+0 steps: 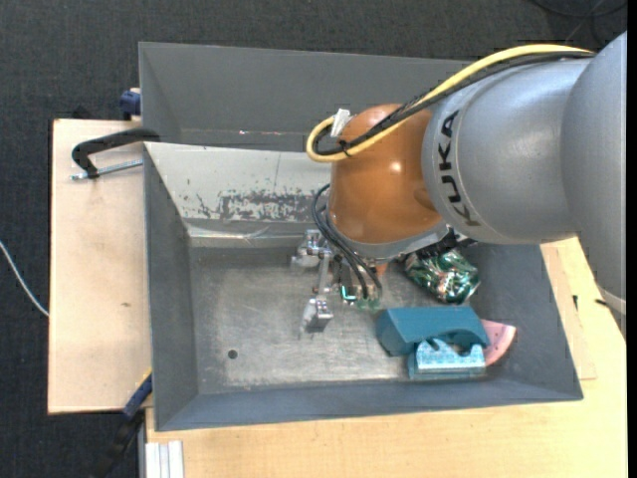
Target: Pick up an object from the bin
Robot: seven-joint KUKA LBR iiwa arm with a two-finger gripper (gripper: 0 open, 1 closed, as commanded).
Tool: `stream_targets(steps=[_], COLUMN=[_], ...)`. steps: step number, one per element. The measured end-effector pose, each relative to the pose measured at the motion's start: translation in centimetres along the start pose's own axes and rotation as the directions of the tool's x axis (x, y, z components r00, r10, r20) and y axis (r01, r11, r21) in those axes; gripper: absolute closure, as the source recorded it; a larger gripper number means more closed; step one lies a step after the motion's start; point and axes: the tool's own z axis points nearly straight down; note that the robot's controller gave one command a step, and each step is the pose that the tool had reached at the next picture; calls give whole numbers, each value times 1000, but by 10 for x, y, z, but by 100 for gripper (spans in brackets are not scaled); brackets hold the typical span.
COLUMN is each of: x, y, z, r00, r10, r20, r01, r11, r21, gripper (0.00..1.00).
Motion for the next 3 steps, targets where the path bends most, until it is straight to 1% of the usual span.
stream_targets(steps=[1,2,3], x=[-2,-27,-56], y=[-1,-68,-87], z=[-4,-1,7], r00=[1000,1000,957], r10=[1,4,-290], r20=[8,13,13], r01=[-1,-4,290], r11=[1000,1000,957], r21=[-1,-1,3], gripper=[0,0,0])
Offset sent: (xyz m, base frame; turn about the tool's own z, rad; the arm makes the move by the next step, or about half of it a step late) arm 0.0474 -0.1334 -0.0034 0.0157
